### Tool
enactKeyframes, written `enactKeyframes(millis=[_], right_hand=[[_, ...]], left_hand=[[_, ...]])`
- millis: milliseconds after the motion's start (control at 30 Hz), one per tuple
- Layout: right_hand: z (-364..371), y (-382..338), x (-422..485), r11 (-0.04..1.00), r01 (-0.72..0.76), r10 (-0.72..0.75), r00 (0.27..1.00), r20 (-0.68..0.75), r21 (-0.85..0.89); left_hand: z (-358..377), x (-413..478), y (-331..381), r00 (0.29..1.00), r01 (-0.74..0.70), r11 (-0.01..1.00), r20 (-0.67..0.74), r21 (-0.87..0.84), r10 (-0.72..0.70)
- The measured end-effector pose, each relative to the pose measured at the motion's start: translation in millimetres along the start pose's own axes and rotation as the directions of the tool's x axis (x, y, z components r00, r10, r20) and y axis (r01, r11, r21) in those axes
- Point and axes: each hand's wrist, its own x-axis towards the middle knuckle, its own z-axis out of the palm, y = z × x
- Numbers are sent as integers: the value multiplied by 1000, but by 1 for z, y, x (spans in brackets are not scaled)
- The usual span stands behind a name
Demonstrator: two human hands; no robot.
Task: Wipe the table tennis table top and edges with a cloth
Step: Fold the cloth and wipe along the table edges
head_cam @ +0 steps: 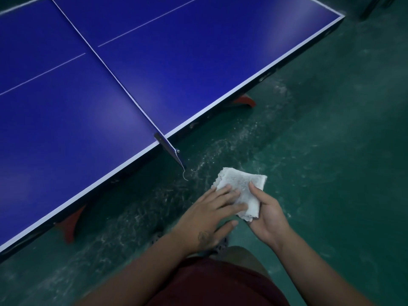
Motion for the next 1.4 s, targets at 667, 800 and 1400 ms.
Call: enactKeyframes(millis=[667, 800, 1400], right_hand=[[1, -10, 5, 985, 10, -87, 888, -451, -170], [18, -14, 2, 991, 47, -92, 921, -379, -125], [18, -20, 4, 995, 92, -74, 911, -406, 24]], left_hand=[[-37, 92, -37, 885, 338, 821, -141, -460, -443], [-5, 98, -37, 990, -14, 973, 133, -232, 46], [-25, 118, -26, 999, -34, 920, 1, -389, 38]])
